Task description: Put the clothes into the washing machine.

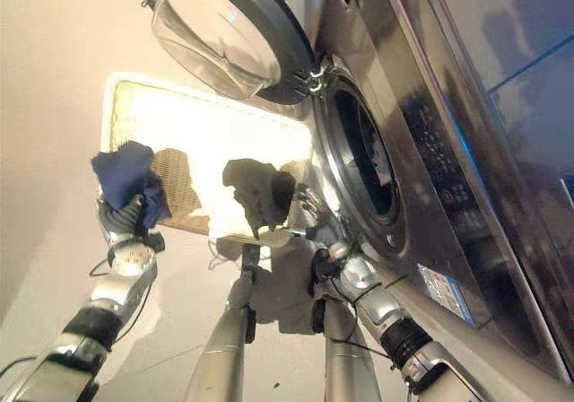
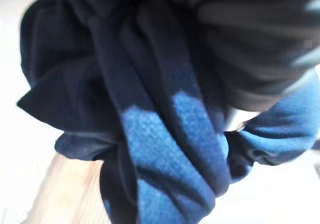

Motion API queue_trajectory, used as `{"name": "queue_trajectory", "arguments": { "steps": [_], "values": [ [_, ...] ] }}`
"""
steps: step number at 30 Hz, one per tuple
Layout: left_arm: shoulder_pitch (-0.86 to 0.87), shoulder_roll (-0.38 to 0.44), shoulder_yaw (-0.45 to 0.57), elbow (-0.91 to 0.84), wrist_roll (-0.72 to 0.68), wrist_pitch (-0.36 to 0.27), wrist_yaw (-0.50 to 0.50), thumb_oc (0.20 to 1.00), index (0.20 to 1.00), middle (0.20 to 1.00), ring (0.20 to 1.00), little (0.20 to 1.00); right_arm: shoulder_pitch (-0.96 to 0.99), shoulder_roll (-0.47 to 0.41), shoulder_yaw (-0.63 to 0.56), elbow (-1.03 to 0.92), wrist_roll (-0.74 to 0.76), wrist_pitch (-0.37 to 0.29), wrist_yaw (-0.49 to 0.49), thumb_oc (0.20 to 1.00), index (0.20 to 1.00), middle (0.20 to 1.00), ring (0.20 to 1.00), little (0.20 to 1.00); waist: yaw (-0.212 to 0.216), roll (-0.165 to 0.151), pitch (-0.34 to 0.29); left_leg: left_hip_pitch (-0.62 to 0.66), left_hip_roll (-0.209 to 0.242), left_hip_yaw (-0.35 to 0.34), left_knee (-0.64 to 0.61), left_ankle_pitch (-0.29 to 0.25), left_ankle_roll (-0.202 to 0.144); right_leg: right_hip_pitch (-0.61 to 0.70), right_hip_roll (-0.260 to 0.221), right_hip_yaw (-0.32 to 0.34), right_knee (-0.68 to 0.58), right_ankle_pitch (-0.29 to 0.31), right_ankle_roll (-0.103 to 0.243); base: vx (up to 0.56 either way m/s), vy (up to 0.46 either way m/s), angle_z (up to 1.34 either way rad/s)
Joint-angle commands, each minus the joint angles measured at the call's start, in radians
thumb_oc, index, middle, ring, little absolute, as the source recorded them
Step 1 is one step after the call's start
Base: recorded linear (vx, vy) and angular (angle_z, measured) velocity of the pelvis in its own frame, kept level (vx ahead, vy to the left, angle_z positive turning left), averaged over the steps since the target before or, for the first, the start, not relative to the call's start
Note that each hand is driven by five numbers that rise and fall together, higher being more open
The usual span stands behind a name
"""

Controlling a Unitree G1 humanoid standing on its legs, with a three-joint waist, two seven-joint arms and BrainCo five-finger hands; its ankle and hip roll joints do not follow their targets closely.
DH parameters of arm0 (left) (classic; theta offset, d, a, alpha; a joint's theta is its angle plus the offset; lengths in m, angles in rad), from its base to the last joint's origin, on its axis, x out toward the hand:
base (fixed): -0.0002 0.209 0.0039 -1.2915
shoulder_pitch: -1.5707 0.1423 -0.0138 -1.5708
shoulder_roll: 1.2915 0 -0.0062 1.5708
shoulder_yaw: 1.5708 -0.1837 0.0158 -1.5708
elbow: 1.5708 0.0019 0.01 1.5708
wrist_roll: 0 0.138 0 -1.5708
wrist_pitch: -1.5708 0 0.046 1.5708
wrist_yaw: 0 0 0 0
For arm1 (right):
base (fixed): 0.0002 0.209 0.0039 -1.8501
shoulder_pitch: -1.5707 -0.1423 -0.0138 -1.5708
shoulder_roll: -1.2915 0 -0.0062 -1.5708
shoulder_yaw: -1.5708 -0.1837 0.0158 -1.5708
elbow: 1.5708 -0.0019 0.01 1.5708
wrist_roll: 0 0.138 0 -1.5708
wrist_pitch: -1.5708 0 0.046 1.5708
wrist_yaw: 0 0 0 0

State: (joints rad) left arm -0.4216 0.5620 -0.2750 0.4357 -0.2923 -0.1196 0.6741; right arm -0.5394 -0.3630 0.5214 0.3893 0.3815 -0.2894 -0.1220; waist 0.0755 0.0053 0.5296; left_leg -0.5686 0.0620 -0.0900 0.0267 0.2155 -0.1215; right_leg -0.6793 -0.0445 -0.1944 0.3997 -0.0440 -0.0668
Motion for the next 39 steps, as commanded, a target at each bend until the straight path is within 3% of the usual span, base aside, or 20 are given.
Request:
{"name": "queue_trajectory", "arguments": {
  "steps": [1, 2, 3, 4, 10, 15, 20, 27, 32, 34, 35, 37, 39],
  "values": [
    [-0.072, -0.001, -0.025, -0.099, 0.105, -0.047, -0.171, 0.200, 0.200, 0.200, 0.200, 0.200, 0.011, 0.000, -0.031, -0.080, -0.035, -0.010, 0.002, 1.000, 1.000, 1.000, 1.000, 1.000, -0.009, 0.059, -0.010, 0.028, -0.080, 0.047, 0.054, -0.072, 0.029, 0.113, -0.017, 0.009, -0.148, 0.046, 0.122, -0.04, -0.015, 0.38],
    [-0.043, 0.017, -0.048, -0.175, 0.069, -0.061, -0.323, 0.200, 0.200, 0.200, 0.200, 0.200, -0.007, -0.003, -0.035, -0.078, -0.054, -0.004, 0.022, 1.000, 1.000, 1.000, 1.000, 1.000, 0.005, 0.073, -0.010, 0.049, -0.082, 0.043, 0.050, -0.072, 0.029, 0.135, -0.028, -0.004, -0.145, 0.041, 0.124, -0.04, -0.013, 0.34],
    [-0.042, 0.017, -0.048, -0.177, 0.068, -0.060, -0.324, 0.200, 0.200, 0.200, 0.200, 0.200, -0.006, -0.002, -0.035, -0.078, -0.054, -0.004, 0.022, 1.000, 1.000, 1.000, 1.000, 1.000, 0.005, 0.073, -0.010, 0.050, -0.082, 0.042, 0.050, -0.072, 0.029, 0.136, -0.028, -0.005, -0.146, 0.041, 0.124, -0.06, -0.006, 0.24],
    [-0.017, 0.026, -0.070, -0.257, -0.037, -0.055, -0.495, 0.200, 0.200, 0.200, 0.200, 0.200, -0.028, -0.011, -0.033, -0.074, -0.079, 0.009, 0.036, 1.000, 1.000, 1.000, 1.000, 1.000, 0.014, 0.085, -0.010, 0.073, -0.086, 0.041, 0.049, -0.075, 0.029, 0.160, -0.039, -0.015, -0.146, 0.039, 0.127, -0.04, 0.004, 0.15],
    [0.002, 0.087, -0.170, -0.413, -0.113, -0.033, -0.779, 0.200, 0.200, 0.200, 0.200, 0.200, -0.059, -0.056, -0.011, -0.078, -0.020, 0.054, 0.113, 1.000, 1.000, 1.000, 1.000, 1.000, 0.016, 0.106, -0.010, 0.134, -0.097, 0.046, 0.061, -0.089, 0.037, 0.228, -0.060, -0.035, -0.147, 0.038, 0.132, -0.03, 0.011, 0.10],
    [-0.020, 0.123, -0.208, -0.445, -0.144, -0.013, -0.879, 0.200, 0.200, 0.200, 0.200, 0.200, -0.061, -0.077, 0.009, -0.101, -0.011, 0.094, 0.168, 1.000, 1.000, 1.000, 1.000, 1.000, 0.005, 0.098, -0.010, 0.149, -0.096, 0.057, 0.067, -0.095, 0.041, 0.242, -0.059, -0.036, -0.150, 0.044, 0.135, 0.01, -0.001, 0.05],
    [-0.074, 0.153, -0.267, -0.464, -0.169, 0.045, -0.993, 0.200, 0.200, 0.200, 0.200, 0.200, -0.072, -0.121, 0.045, -0.137, 0.013, 0.123, 0.217, 1.000, 1.000, 1.000, 1.000, 1.000, -0.011, 0.081, -0.010, 0.158, -0.089, 0.077, 0.060, -0.097, 0.049, 0.242, -0.053, -0.034, -0.159, 0.058, 0.142, 0.00, 0.000, 0.00],
    [-0.140, 0.151, -0.353, -0.450, -0.185, 0.109, -1.063, 0.200, 0.200, 0.200, 0.200, 0.200, -0.087, -0.123, 0.076, -0.127, 0.115, 0.139, 0.268, 1.000, 1.000, 1.000, 1.000, 1.000, -0.031, 0.068, -0.010, 0.164, -0.086, 0.095, 0.059, -0.104, 0.055, 0.238, -0.045, -0.016, -0.169, 0.069, 0.147, 0.00, 0.000, 0.00],
    [-0.171, 0.149, -0.391, -0.437, -0.193, 0.122, -1.076, 0.200, 0.200, 0.200, 0.200, 0.200, -0.098, -0.133, 0.122, -0.124, 0.156, 0.206, 0.359, 1.000, 1.000, 1.000, 1.000, 1.000, -0.040, 0.058, -0.010, 0.164, -0.084, 0.104, 0.050, -0.102, 0.055, 0.239, -0.041, -0.008, -0.191, 0.081, 0.149, 0.00, -0.003, -0.02],
    [-0.175, 0.151, -0.396, -0.438, -0.207, 0.122, -1.076, 0.200, 0.200, 0.200, 0.200, 0.200, -0.100, -0.140, 0.133, -0.124, 0.162, 0.216, 0.365, 0.746, 0.746, 0.746, 0.746, 0.746, -0.041, 0.057, -0.010, 0.163, -0.084, 0.105, 0.049, -0.101, 0.055, 0.238, -0.040, -0.006, -0.195, 0.084, 0.149, 0.00, -0.003, -0.02],
    [-0.178, 0.153, -0.398, -0.436, -0.217, 0.120, -1.087, 0.200, 0.200, 0.200, 0.200, 0.200, -0.100, -0.147, 0.141, -0.122, 0.184, 0.216, 0.371, 0.517, 0.517, 0.517, 0.517, 0.517, -0.042, 0.055, -0.010, 0.162, -0.083, 0.107, 0.048, -0.100, 0.056, 0.237, -0.039, -0.004, -0.200, 0.087, 0.149, 0.00, 0.000, 0.00],
    [-0.181, 0.152, -0.405, -0.437, -0.230, 0.123, -1.094, 0.200, 0.200, 0.200, 0.200, 0.200, -0.098, -0.145, 0.147, -0.118, 0.223, 0.225, 0.372, 0.200, 0.200, 0.200, 0.200, 0.200, -0.045, 0.052, -0.010, 0.160, -0.083, 0.110, 0.047, -0.100, 0.056, 0.234, -0.038, -0.001, -0.205, 0.092, 0.149, 0.00, 0.000, 0.00],
    [-0.182, 0.141, -0.411, -0.436, -0.230, 0.127, -1.083, 0.200, 0.200, 0.200, 0.200, 0.200, -0.090, -0.133, 0.150, -0.110, 0.279, 0.243, 0.376, 0.200, 0.200, 0.200, 0.200, 0.200, -0.049, 0.048, -0.010, 0.155, -0.083, 0.113, 0.047, -0.100, 0.056, 0.229, -0.035, 0.005, -0.213, 0.097, 0.149, 0.00, 0.000, 0.00]
  ]
}}
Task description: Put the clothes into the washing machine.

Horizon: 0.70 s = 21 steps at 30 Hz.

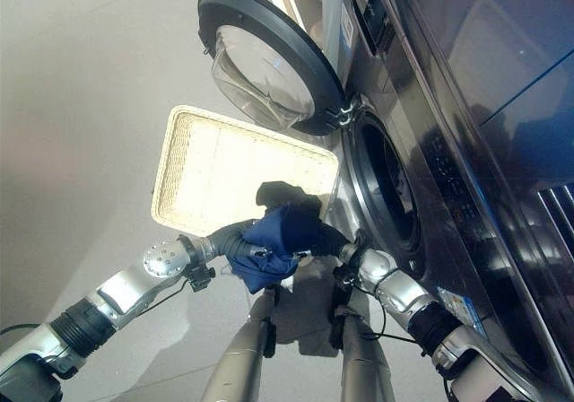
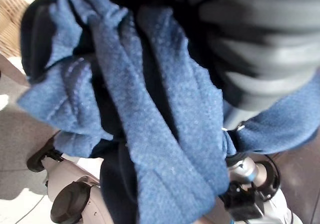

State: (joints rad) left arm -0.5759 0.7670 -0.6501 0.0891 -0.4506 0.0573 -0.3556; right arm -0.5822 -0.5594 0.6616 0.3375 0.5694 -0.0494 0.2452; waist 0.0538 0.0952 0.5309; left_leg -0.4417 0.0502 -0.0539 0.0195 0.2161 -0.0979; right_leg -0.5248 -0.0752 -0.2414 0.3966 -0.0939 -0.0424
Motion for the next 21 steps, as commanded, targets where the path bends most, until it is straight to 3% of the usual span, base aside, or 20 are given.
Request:
{"name": "queue_trajectory", "arguments": {
  "steps": [1, 3, 4, 5, 10, 21],
  "values": [
    [-0.029, -0.068, -0.039, -0.086, -0.065, -0.051, -0.043, 0.200, 0.200, 0.200, 0.200, 0.200, -0.043, 0.073, 0.010, -0.052, 0.108, 0.013, 0.010, 0.200, 0.200, 0.200, 0.200, 0.200, -0.028, -0.043, -0.011, 0.026, -0.071, 0.078, 0.054, -0.101, 0.032, 0.071, -0.004, 0.054, -0.211, 0.149, 0.124, 0.00, 0.000, 0.00],
    [-0.031, -0.083, -0.043, -0.075, -0.025, -0.049, 0.008, 0.200, 0.200, 0.200, 0.200, 0.200, -0.031, 0.094, 0.008, -0.040, 0.154, 0.051, 0.022, 0.200, 0.200, 0.200, 0.200, 0.200, -0.032, -0.047, -0.011, 0.022, -0.071, 0.079, 0.050, -0.100, 0.033, 0.067, -0.001, 0.059, -0.219, 0.153, 0.124, 0.00, -0.005, -0.03],
    [-0.030, -0.090, -0.042, -0.064, 0.002, -0.042, 0.069, 0.805, 0.805, 0.805, 0.805, 0.805, -0.016, 0.106, 0.006, -0.028, 0.185, 0.069, 0.033, 0.200, 0.200, 0.200, 0.200, 0.200, -0.034, -0.050, -0.011, 0.017, -0.071, 0.080, 0.050, -0.099, 0.033, 0.062, 0.001, 0.062, -0.222, 0.156, 0.124, 0.01, -0.015, -0.09],
    [-0.027, -0.097, -0.036, -0.051, 0.006, -0.034, 0.110, 1.000, 1.000, 1.000, 1.000, 1.000, -0.005, 0.118, 0.004, -0.018, 0.218, 0.089, 0.033, 0.200, 0.200, 0.200, 0.200, 0.200, -0.035, -0.052, -0.011, 0.014, -0.072, 0.079, 0.049, -0.098, 0.034, 0.058, 0.003, 0.064, -0.226, 0.159, 0.124, 0.01, -0.015, -0.13],
    [0.002, -0.113, -0.007, -0.022, 0.028, -0.034, 0.221, 1.000, 1.000, 1.000, 1.000, 1.000, 0.034, 0.145, -0.015, 0.013, 0.268, 0.107, 0.033, 0.200, 0.200, 0.200, 0.200, 0.200, -0.035, -0.056, -0.011, 0.003, -0.075, 0.080, 0.048, -0.096, 0.034, 0.049, 0.006, 0.066, -0.237, 0.166, 0.121, 0.02, -0.012, -0.11],
    [0.104, -0.163, 0.141, 0.187, 0.005, 0.053, 0.720, 1.000, 1.000, 1.000, 1.000, 1.000, 0.062, 0.189, -0.146, 0.139, 0.530, 0.035, -0.047, 0.200, 0.200, 0.200, 0.200, 0.200, -0.032, -0.045, -0.011, -0.038, -0.094, 0.087, 0.065, -0.097, 0.027, 0.012, -0.004, 0.065, -0.266, 0.192, 0.118, 0.05, 0.005, -0.13]
  ]
}}
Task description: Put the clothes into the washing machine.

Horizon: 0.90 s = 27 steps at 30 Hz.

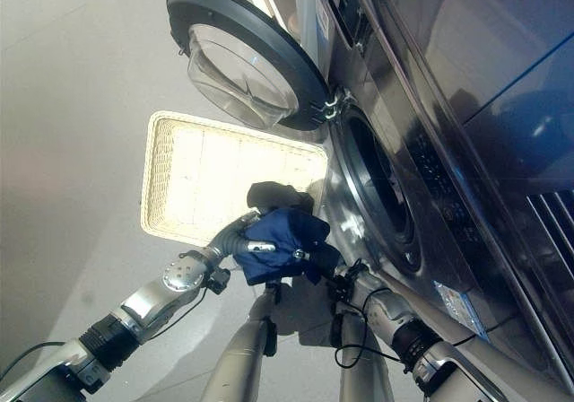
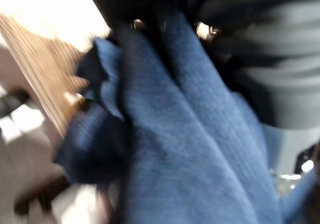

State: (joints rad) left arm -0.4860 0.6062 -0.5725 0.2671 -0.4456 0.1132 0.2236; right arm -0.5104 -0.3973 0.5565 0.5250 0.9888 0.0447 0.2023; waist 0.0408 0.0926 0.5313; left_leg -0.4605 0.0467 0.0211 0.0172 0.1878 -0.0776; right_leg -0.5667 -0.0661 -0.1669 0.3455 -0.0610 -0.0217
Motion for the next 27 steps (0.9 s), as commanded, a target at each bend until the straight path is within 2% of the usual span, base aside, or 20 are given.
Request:
{"name": "queue_trajectory", "arguments": {
  "steps": [1, 5, 8, 9, 11, 12, 14, 15, 16, 17, 20, 21, 22, 23, 25, 27],
  "values": [
    [0.024, -0.012, 0.087, 0.040, -0.013, 0.003, 0.198, 1.000, 1.000, 1.000, 1.000, 1.000, -0.017, 0.033, -0.063, -0.027, 0.162, -0.076, -0.025, 0.200, 0.200, 0.200, 0.200, 0.200, -0.018, -0.038, -0.011, -0.028, -0.094, 0.013, 0.072, -0.069, 0.006, 0.046, -0.015, -0.008, -0.214, 0.159, 0.096, 0.04, -0.005, -0.11],
    [0.050, -0.053, 0.161, 0.155, -0.062, -0.034, 0.309, 1.000, 1.000, 1.000, 1.000, 1.000, -0.072, 0.041, -0.173, 0.073, 0.333, -0.097, -0.062, 0.200, 0.200, 0.200, 0.200, 0.200, -0.013, -0.019, -0.011, -0.046, -0.098, 0.019, 0.077, -0.070, 0.004, 0.022, -0.020, -0.004, -0.209, 0.160, 0.094, 0.05, -0.003, -0.12],
    [0.058, -0.075, 0.199, 0.209, -0.089, -0.053, 0.328, 1.000, 1.000, 1.000, 1.000, 1.000, -0.119, 0.038, -0.255, 0.136, 0.436, -0.117, -0.093, 0.200, 0.200, 0.200, 0.200, 0.200, -0.009, -0.006, -0.011, -0.055, -0.098, 0.025, 0.075, -0.068, 0.004, 0.010, -0.020, -0.003, -0.203, 0.159, 0.094, 0.06, 0.003, -0.03],
    [0.062, -0.098, 0.227, 0.256, -0.095, -0.069, 0.334, 1.000, 1.000, 1.000, 1.000, 1.000, -0.176, 0.034, -0.343, 0.189, 0.540, -0.155, -0.129, 0.200, 0.200, 0.200, 0.200, 0.200, -0.007, 0.012, -0.011, -0.063, -0.098, 0.032, 0.072, -0.066, 0.003, -0.005, -0.021, -0.003, -0.194, 0.156, 0.095, 0.05, 0.013, -0.07],
    [0.061, -0.105, 0.232, 0.293, -0.087, -0.074, 0.325, 1.000, 1.000, 1.000, 1.000, 1.000, -0.224, 0.024, -0.394, 0.216, 0.622, -0.203, -0.175, 0.200, 0.200, 0.200, 0.200, 0.200, -0.005, 0.022, -0.011, -0.072, -0.098, 0.036, 0.073, -0.066, 0.002, -0.018, -0.021, -0.002, -0.189, 0.157, 0.096, 0.06, 0.024, -0.21],
    [0.070, -0.121, 0.229, 0.310, -0.083, -0.086, 0.320, 1.000, 1.000, 1.000, 1.000, 1.000, -0.270, 0.010, -0.438, 0.231, 0.660, -0.251, -0.227, 0.200, 0.200, 0.200, 0.200, 0.200, -0.005, 0.031, -0.011, -0.078, -0.100, 0.040, 0.075, -0.068, 0.003, -0.026, -0.023, -0.002, -0.188, 0.159, 0.096, 0.05, 0.032, -0.27],
    [0.085, -0.128, 0.219, 0.323, -0.083, -0.095, 0.320, 1.000, 1.000, 1.000, 1.000, 1.000, -0.311, -0.020, -0.476, 0.247, 0.715, -0.308, -0.293, 0.200, 0.200, 0.200, 0.200, 0.200, -0.004, 0.041, -0.011, -0.073, -0.101, 0.045, 0.078, -0.082, 0.004, -0.026, -0.023, -0.001, -0.183, 0.148, 0.097, 0.07, 0.034, -0.12],
    [0.085, -0.128, 0.219, 0.323, -0.083, -0.095, 0.320, 1.000, 1.000, 1.000, 1.000, 1.000, -0.311, -0.020, -0.476, 0.247, 0.715, -0.308, -0.293, 0.200, 0.200, 0.200, 0.200, 0.200, -0.004, 0.041, -0.011, -0.073, -0.101, 0.045, 0.078, -0.082, 0.004, -0.026, -0.023, -0.001, -0.183, 0.148, 0.097, 0.06, 0.065, -0.03],
    [0.122, -0.134, 0.208, 0.332, -0.096, -0.136, 0.317, 1.000, 1.000, 1.000, 1.000, 1.000, -0.368, -0.078, -0.541, 0.244, 0.808, -0.393, -0.355, 0.200, 0.200, 0.200, 0.200, 0.200, -0.007, 0.050, -0.011, -0.089, -0.105, 0.052, 0.080, -0.078, 0.009, -0.042, -0.022, 0.005, -0.191, 0.163, 0.095, 0.02, 0.049, 0.00],
    [0.129, -0.135, 0.206, 0.333, -0.093, -0.141, 0.315, 1.000, 1.000, 1.000, 1.000, 1.000, -0.371, -0.086, -0.550, 0.243, 0.821, -0.414, -0.359, 0.200, 0.200, 0.200, 0.200, 0.200, -0.006, 0.050, -0.011, -0.089, -0.105, 0.053, 0.080, -0.079, 0.009, -0.042, -0.022, 0.006, -0.191, 0.163, 0.095, 0.04, 0.070, -0.06],
    [0.205, -0.124, 0.202, 0.333, -0.086, -0.192, 0.292, 1.000, 1.000, 1.000, 1.000, 1.000, -0.391, -0.154, -0.660, 0.171, 0.983, -0.703, -0.305, 0.200, 0.200, 0.200, 0.200, 0.200, -0.012, 0.054, -0.011, -0.075, -0.108, 0.060, 0.086, -0.101, 0.015, -0.031, -0.020, 0.018, -0.194, 0.155, 0.098, 0.05, 0.038, -0.17],
    [0.209, -0.123, 0.204, 0.331, -0.084, -0.195, 0.289, 1.000, 1.000, 1.000, 1.000, 1.000, -0.395, -0.158, -0.675, 0.155, 0.983, -0.744, -0.306, 0.200, 0.200, 0.200, 0.200, 0.200, -0.013, 0.053, -0.011, -0.081, -0.108, 0.062, 0.085, -0.093, 0.016, -0.036, -0.020, 0.018, -0.197, 0.164, 0.097, 0.02, 0.012, -0.09],
    [0.222, -0.116, 0.207, 0.324, -0.079, -0.201, 0.275, 1.000, 1.000, 1.000, 1.000, 1.000, -0.403, -0.162, -0.735, 0.066, 0.983, -0.938, -0.273, 0.200, 0.200, 0.200, 0.200, 0.200, -0.016, 0.055, -0.011, -0.080, -0.111, 0.062, 0.086, -0.096, 0.019, -0.034, -0.020, 0.021, -0.198, 0.164, 0.099, 0.00, 0.000, 0.00],
    [0.224, -0.113, 0.207, 0.322, -0.080, -0.201, 0.271, 1.000, 1.000, 1.000, 1.000, 1.000, -0.406, -0.162, -0.754, 0.035, 0.983, -0.993, -0.265, 0.200, 0.200, 0.200, 0.200, 0.200, -0.018, 0.055, -0.011, -0.082, -0.112, 0.062, 0.086, -0.095, 0.020, -0.036, -0.020, 0.022, -0.200, 0.167, 0.100, 0.00, 0.000, 0.00],
    [0.222, -0.087, 0.195, 0.287, -0.098, -0.179, 0.256, 1.000, 1.000, 1.000, 1.000, 1.000, -0.405, -0.161, -0.830, -0.123, 0.983, -1.159, -0.222, 0.200, 0.200, 0.200, 0.200, 0.200, -0.027, 0.060, -0.011, -0.085, -0.123, 0.056, 0.098, -0.106, 0.025, -0.046, -0.024, 0.035, -0.198, 0.174, 0.104, 0.04, 0.061, 0.05],
    [0.209, -0.073, 0.196, 0.272, -0.106, -0.157, 0.241, 1.000, 1.000, 1.000, 1.000, 1.000, -0.417, -0.173, -0.836, -0.136, 0.983, -1.141, -0.199, 0.200, 0.200, 0.200, 0.200, 0.200, -0.031, 0.066, -0.011, -0.089, -0.130, 0.060, 0.107, -0.109, 0.029, -0.052, -0.031, 0.042, -0.200, 0.181, 0.107, 0.02, 0.080, 0.05]
  ]
}}
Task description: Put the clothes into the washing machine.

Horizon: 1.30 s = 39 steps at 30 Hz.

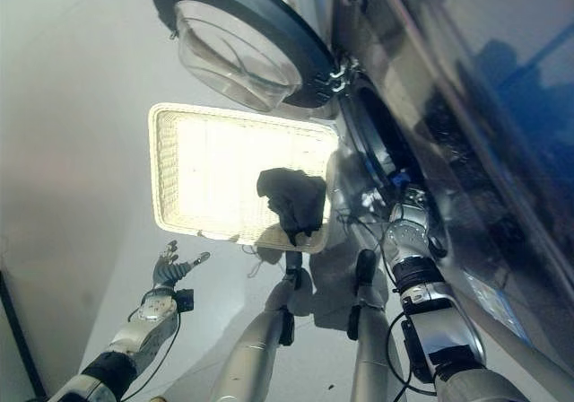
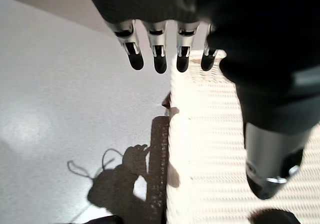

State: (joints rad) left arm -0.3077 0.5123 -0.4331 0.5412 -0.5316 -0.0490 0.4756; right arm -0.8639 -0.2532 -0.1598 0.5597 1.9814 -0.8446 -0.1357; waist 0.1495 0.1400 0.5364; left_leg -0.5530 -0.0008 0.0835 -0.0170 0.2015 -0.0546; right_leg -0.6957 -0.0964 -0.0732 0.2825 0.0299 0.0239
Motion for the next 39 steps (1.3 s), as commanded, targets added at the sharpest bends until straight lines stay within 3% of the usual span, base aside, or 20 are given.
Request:
{"name": "queue_trajectory", "arguments": {
  "steps": [1, 3, 4, 5, 6, 7, 8, 11, 16, 17, 26, 39],
  "values": [
    [0.023, 0.027, 0.059, -0.005, -0.024, 0.011, -0.015, 1.000, 1.000, 1.000, 1.000, 1.000, -0.063, -0.329, -0.106, -0.145, -0.009, -0.159, 0.121, 1.000, 1.000, 1.000, 1.000, 1.000, -0.145, 0.025, -0.016, 0.000, -0.087, 0.000, 0.147, -0.124, 0.007, 0.070, -0.007, -0.045, -0.136, 0.095, 0.064, 0.01, 0.093, 0.04],
    [0.016, 0.026, 0.064, -0.003, -0.032, 0.009, -0.015, 1.000, 1.000, 1.000, 1.000, 1.000, -0.055, -0.336, -0.091, -0.106, -0.009, -0.052, 0.079, 1.000, 1.000, 1.000, 1.000, 1.000, -0.149, 0.029, -0.016, -0.005, -0.090, 0.003, 0.151, -0.123, 0.007, 0.063, -0.010, -0.041, -0.135, 0.097, 0.066, 0.00, 0.074, 0.03],
    [0.006, 0.029, 0.066, -0.006, -0.037, 0.010, -0.010, 1.000, 1.000, 1.000, 1.000, 1.000, -0.032, -0.340, -0.059, -0.060, -0.009, 0.059, 0.023, 1.000, 1.000, 1.000, 1.000, 1.000, -0.152, 0.029, -0.016, -0.007, -0.091, 0.009, 0.152, -0.122, 0.008, 0.061, -0.012, -0.038, -0.136, 0.100, 0.067, -0.01, 0.052, 0.01],
    [0.002, 0.027, 0.068, -0.009, -0.037, 0.010, -0.003, 1.000, 1.000, 1.000, 1.000, 1.000, -0.023, -0.341, -0.031, -0.023, -0.025, 0.125, 0.006, 1.000, 1.000, 1.000, 1.000, 1.000, -0.152, 0.031, -0.016, -0.008, -0.091, 0.015, 0.150, -0.119, 0.008, 0.061, -0.013, -0.037, -0.139, 0.101, 0.067, 0.02, 0.047, 0.03],
    [-0.010, 0.019, 0.065, -0.008, -0.025, 0.002, 0.020, 1.000, 1.000, 1.000, 1.000, 1.000, 0.008, -0.313, 0.013, 0.033, -0.188, 0.289, -0.108, 1.000, 1.000, 1.000, 1.000, 1.000, -0.153, 0.029, -0.016, -0.001, -0.089, 0.017, 0.148, -0.128, 0.007, 0.070, -0.016, -0.037, -0.143, 0.094, 0.070, 0.00, 0.000, 0.00],
    [-0.015, 0.019, 0.065, -0.009, -0.020, -0.002, 0.026, 1.000, 1.000, 1.000, 1.000, 1.000, 0.013, -0.307, 0.021, 0.041, -0.217, 0.337, -0.125, 1.000, 1.000, 1.000, 1.000, 1.000, -0.153, 0.027, -0.016, -0.008, -0.089, 0.018, 0.146, -0.119, 0.007, 0.064, -0.018, -0.039, -0.148, 0.104, 0.069, 0.00, 0.000, 0.00],
    [-0.031, 0.019, 0.061, -0.006, -0.012, -0.013, 0.043, 1.000, 1.000, 1.000, 1.000, 1.000, 0.029, -0.292, 0.061, 0.102, -0.234, 0.426, -0.091, 1.000, 1.000, 1.000, 1.000, 1.000, -0.151, 0.020, -0.016, -0.015, -0.088, 0.022, 0.142, -0.113, 0.006, 0.061, -0.019, -0.043, -0.155, 0.112, 0.067, -0.04, -0.026, -0.05],
    [-0.076, 0.014, 0.052, 0.009, 0.050, -0.044, 0.086, 1.000, 1.000, 1.000, 1.000, 1.000, 0.075, -0.249, 0.152, 0.202, -0.361, 0.544, 0.013, 1.000, 1.000, 1.000, 1.000, 1.000, -0.146, 0.001, -0.016, -0.026, -0.082, 0.026, 0.128, -0.104, 0.005, 0.060, -0.016, -0.050, -0.170, 0.119, 0.066, -0.03, -0.041, -0.15],
    [-0.142, 0.003, 0.034, 0.021, 0.160, -0.043, 0.136, 1.000, 1.000, 1.000, 1.000, 1.000, 0.104, -0.200, 0.230, 0.247, -0.514, 0.578, 0.096, 1.000, 1.000, 1.000, 1.000, 1.000, -0.149, -0.017, -0.016, -0.036, -0.078, 0.028, 0.115, -0.095, 0.002, 0.052, -0.008, -0.050, -0.178, 0.127, 0.063, -0.03, -0.022, -0.19],
    [-0.184, -0.001, 0.017, 0.026, 0.209, -0.032, 0.158, 1.000, 1.000, 1.000, 1.000, 1.000, 0.112, -0.181, 0.264, 0.253, -0.613, 0.576, 0.112, 1.000, 1.000, 1.000, 1.000, 1.000, -0.154, -0.025, -0.016, -0.044, -0.078, 0.027, 0.115, -0.093, 0.000, 0.044, -0.003, -0.046, -0.181, 0.131, 0.062, -0.04, 0.008, -0.08],
    [-0.354, -0.056, -0.042, 0.120, 0.330, 0.091, 0.171, 1.000, 1.000, 1.000, 1.000, 1.000, 0.185, -0.102, 0.437, 0.191, -0.928, 0.586, 0.067, 1.000, 1.000, 1.000, 1.000, 1.000, -0.205, -0.071, -0.016, -0.080, -0.073, 0.041, 0.154, -0.115, -0.004, 0.001, 0.022, -0.012, -0.184, 0.139, 0.060, -0.01, 0.039, -0.05],
    [-0.584, -0.074, -0.111, 0.411, 0.395, 0.255, 0.054, 1.000, 1.000, 1.000, 1.000, 1.000, 0.345, -0.063, 0.621, 0.061, -1.035, 0.617, 0.044, 1.000, 1.000, 1.000, 1.000, 1.000, -0.342, -0.169, -0.016, -0.113, -0.049, 0.135, 0.247, -0.166, -0.007, -0.055, 0.077, 0.087, -0.155, 0.137, 0.048, 0.00, 0.067, -0.19]
  ]
}}
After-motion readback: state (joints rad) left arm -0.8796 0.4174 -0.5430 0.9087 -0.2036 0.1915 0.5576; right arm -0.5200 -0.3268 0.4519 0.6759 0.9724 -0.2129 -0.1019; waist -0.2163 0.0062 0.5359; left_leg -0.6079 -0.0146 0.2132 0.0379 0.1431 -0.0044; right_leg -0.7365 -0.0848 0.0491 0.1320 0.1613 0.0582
